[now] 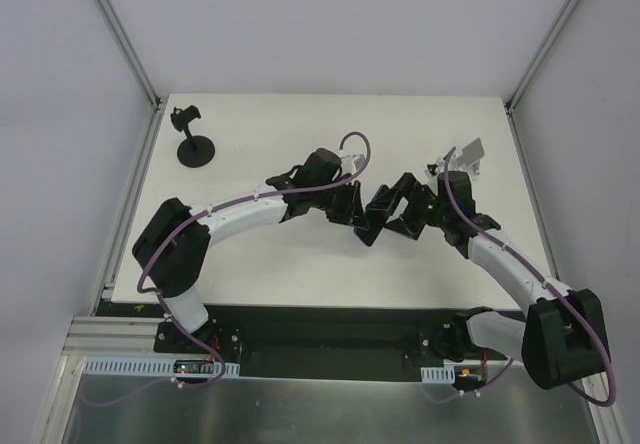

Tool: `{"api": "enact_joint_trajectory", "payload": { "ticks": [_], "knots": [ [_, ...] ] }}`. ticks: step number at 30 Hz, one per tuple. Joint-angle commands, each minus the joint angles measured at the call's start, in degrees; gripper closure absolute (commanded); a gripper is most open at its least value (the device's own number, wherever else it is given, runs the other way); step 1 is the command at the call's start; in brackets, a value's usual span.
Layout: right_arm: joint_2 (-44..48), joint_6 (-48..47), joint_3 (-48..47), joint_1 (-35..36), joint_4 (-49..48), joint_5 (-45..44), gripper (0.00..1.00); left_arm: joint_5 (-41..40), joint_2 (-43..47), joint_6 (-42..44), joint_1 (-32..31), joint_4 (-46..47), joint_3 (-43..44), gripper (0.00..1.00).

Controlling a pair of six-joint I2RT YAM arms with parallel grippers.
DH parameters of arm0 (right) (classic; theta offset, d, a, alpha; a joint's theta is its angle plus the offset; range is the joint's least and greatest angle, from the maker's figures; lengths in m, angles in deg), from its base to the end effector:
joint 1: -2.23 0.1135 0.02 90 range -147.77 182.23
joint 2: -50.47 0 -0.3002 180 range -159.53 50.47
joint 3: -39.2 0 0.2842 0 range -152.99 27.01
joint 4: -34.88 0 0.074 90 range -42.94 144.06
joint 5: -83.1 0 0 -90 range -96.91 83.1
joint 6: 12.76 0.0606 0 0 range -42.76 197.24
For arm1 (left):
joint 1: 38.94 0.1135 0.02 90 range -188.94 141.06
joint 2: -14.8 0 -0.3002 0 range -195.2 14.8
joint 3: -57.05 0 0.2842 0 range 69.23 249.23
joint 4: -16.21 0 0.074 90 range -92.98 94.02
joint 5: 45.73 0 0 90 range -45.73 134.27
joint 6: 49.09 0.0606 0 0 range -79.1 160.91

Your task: Place the phone on the phone stand

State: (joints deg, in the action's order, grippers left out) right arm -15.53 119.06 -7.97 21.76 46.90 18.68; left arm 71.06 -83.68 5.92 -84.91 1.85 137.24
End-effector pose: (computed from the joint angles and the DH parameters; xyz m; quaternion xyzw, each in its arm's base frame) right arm 0.2526 0.1174 0.2300 0.0567 0.8533 0.4111 0.3157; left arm 0.2875 -0.3367 0.2521 0.1923 0.8389 -0.4576 0.2231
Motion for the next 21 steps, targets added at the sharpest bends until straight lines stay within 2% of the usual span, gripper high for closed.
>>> {"api": "enact_joint_trajectory", "payload": {
  "ticks": [1, 5, 6, 10, 12, 17, 19, 21],
  "knots": [
    [2.8, -20.5, -5.7, -6.6, -0.4, 17.5, 0.04, 7.8, 6.0, 4.7, 3.2, 2.0, -1.3, 1.0],
    [6.4, -29.4, -4.8, -11.4, -0.1, 28.9, 0.04, 22.4, 10.1, 7.9, 6.9, 6.1, -3.8, 1.0],
    [7.7, -32.0, -5.4, -11.9, 4.3, 30.0, 0.04, 27.7, 11.5, 9.4, 7.4, 6.2, -4.0, 1.0],
    [11.2, -38.0, -5.8, -14.0, 7.5, 33.2, 0.03, 36.5, 15.1, 12.9, 7.8, 6.4, -5.2, 1.0],
    [11.4, -38.2, -6.1, -14.3, 6.8, 35.2, 0.09, 38.2, 16.7, 13.6, 7.8, 6.7, -5.3, 1.0],
    [10.9, -30.8, -4.2, -13.3, -4.7, 42.6, 0.41, 44.2, 17.4, 13.5, 7.8, 7.8, -4.8, 1.0],
    [11.5, -28.0, -3.6, -12.1, -9.3, 42.7, 0.47, 44.6, 17.9, 12.8, 7.7, 9.9, -5.9, 1.0],
    [12.6, -26.7, -3.6, -10.1, -11.8, 41.4, 0.47, 45.5, 18.1, 10.5, 7.7, 12.6, -7.0, 1.0]
  ]
}}
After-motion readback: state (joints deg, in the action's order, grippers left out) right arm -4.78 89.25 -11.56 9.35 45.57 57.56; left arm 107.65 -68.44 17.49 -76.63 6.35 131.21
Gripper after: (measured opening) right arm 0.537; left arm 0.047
